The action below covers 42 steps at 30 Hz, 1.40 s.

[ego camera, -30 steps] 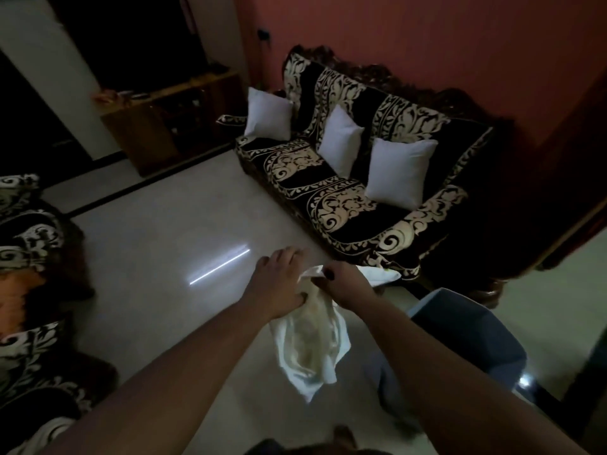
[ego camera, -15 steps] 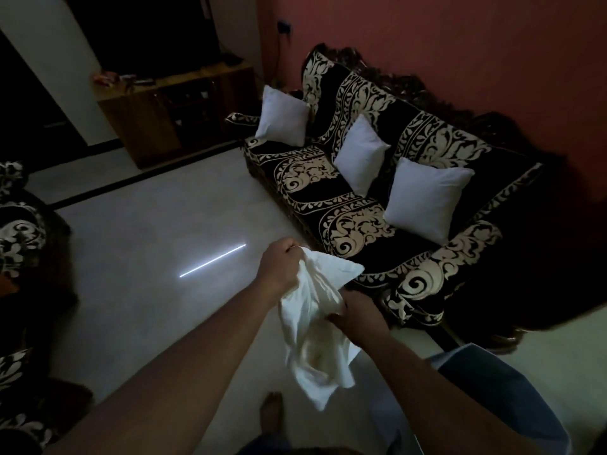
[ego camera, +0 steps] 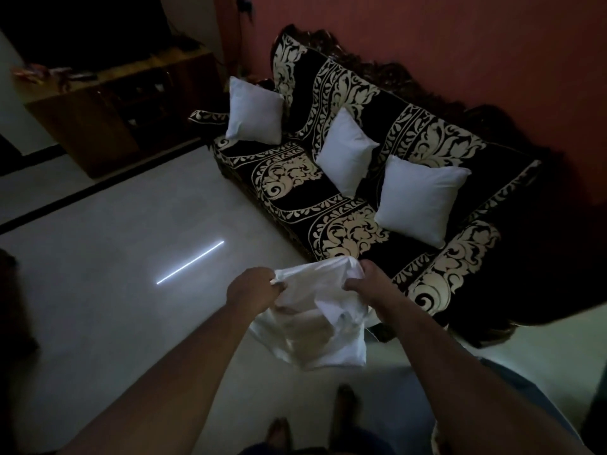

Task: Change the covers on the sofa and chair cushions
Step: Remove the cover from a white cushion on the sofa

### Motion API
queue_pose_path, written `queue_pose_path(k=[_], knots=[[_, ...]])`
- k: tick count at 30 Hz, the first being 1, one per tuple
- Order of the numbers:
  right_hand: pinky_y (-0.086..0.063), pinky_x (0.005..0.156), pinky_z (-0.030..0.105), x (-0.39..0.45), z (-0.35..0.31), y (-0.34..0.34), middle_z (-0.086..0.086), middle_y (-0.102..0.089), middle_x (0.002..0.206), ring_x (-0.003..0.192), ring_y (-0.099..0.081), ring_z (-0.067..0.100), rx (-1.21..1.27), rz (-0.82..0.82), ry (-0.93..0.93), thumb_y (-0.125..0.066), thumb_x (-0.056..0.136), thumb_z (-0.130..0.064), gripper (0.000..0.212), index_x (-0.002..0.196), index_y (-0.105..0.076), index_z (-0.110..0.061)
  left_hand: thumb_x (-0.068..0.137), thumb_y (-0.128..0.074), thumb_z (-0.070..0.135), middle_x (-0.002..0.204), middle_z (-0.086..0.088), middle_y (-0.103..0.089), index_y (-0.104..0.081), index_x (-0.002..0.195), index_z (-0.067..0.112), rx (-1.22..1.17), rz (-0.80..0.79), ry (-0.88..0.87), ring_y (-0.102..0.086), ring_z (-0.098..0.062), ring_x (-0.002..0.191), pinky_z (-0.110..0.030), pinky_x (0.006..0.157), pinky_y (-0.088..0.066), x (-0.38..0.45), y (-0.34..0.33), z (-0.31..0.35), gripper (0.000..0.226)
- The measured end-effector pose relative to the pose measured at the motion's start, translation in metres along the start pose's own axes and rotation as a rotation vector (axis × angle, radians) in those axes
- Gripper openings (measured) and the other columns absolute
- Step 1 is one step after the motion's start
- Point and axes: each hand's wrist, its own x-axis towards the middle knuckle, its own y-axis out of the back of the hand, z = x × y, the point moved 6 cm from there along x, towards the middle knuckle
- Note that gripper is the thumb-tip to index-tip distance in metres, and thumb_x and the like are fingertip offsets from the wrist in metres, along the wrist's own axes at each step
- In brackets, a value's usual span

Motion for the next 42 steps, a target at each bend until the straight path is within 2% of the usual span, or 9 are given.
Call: queue_pose_path(k=[3,8,17,25,31,33,37,39,42], knots=[[-0.061,0.079,0.04,0.033,-0.004,0.021,0.008,-0.07,0.105,0.094,-0.068,0.027,-0.042,-0.055,0.014,-0.066,0.078,0.0,0.04,0.115,-0.063,-0.014,0.098,-0.052,0.05,0.111,-0.005,-0.069,-0.069,0.108,0.018,-0.193,0.037,0.101,-0.065,-0.028,0.105,-0.035,0.088,-0.051,0.034,0.006,0.003,0.037],[-0.048,0.068,0.031,0.082,-0.006,0.085,0.001,-0.066,0.095,0.086,-0.065,0.025,-0.643,0.368,0.174,-0.065,0.092,-0.029,0.01,0.097,-0.061,-0.022,0.101,-0.053,0.041,0.097,-0.012,-0.07,-0.063,0.093,0.012,-0.326,0.142,0.199,-0.067,-0.033,0.097,-0.038,0.087,-0.053,0.077,0.014,0.011,0.032],[-0.053,0.078,0.033,0.174,-0.002,0.083,-0.001,-0.066,0.095,0.089,-0.064,0.019,-0.399,0.075,0.118,-0.063,0.095,-0.038,0.017,0.098,-0.059,-0.022,0.104,-0.054,0.021,0.081,0.001,-0.066,-0.068,0.095,0.018,-0.614,0.177,0.068,-0.059,-0.014,0.07,-0.025,0.062,-0.045,0.137,0.031,0.101,0.017],[-0.048,0.094,0.033,0.239,0.0,0.04,0.005,-0.059,0.132,0.119,-0.058,0.024,-0.505,-0.143,0.149,-0.071,0.088,-0.051,0.063,0.139,-0.051,-0.02,0.106,-0.051,0.017,0.065,0.008,-0.062,-0.067,0.095,0.014,-0.929,0.01,0.058,-0.057,0.0,0.054,-0.015,0.049,-0.043,0.193,0.047,0.145,0.019],[-0.051,0.098,0.042,0.298,-0.004,0.054,0.009,-0.06,0.133,0.121,-0.06,0.033,0.001,0.011,-0.105,-0.067,0.075,-0.071,0.091,0.144,-0.046,-0.015,0.104,-0.057,0.024,0.1,-0.022,-0.073,-0.073,0.105,0.009,-1.184,-0.135,0.036,-0.069,-0.027,0.088,-0.038,0.083,-0.054,0.25,0.085,0.148,0.022],[-0.05,0.088,0.034,0.308,-0.021,0.072,0.008,-0.062,0.131,0.117,-0.061,0.032,0.039,0.095,-0.109,-0.067,0.084,-0.064,0.077,0.143,-0.049,-0.017,0.103,-0.059,0.023,0.098,-0.018,-0.075,-0.075,0.1,0.013,-1.243,-0.129,0.072,-0.07,-0.027,0.088,-0.039,0.084,-0.055,0.271,0.097,0.135,0.018],[-0.047,0.074,0.034,0.322,-0.06,0.099,0.002,-0.066,0.089,0.09,-0.063,0.028,-0.252,0.202,-0.091,-0.068,0.093,-0.038,0.015,0.089,-0.063,-0.024,0.096,-0.066,0.027,0.094,-0.003,-0.075,-0.074,0.102,0.022,-1.154,-0.073,0.147,-0.071,-0.019,0.086,-0.028,0.069,-0.057,0.319,0.109,0.1,0.012],[-0.041,0.067,0.033,0.33,-0.073,0.101,-0.006,-0.053,0.07,0.079,-0.059,0.024,-0.318,0.267,-0.06,-0.073,0.088,-0.042,0.035,0.07,-0.047,-0.027,0.086,-0.073,0.043,0.097,0.0,-0.074,-0.073,0.102,0.026,-0.895,-0.094,0.077,-0.07,-0.019,0.091,-0.035,0.076,-0.059,0.341,0.106,0.084,0.023],[-0.045,0.068,0.023,0.332,-0.103,0.09,-0.007,-0.065,0.084,0.08,-0.062,0.013,-0.223,0.231,-0.029,-0.08,0.083,-0.041,0.027,0.087,-0.064,-0.02,0.083,-0.075,0.043,0.093,-0.001,-0.072,-0.069,0.095,0.021,-0.473,-0.11,0.024,-0.067,-0.019,0.088,-0.035,0.079,-0.055,0.365,0.094,0.073,0.026]])
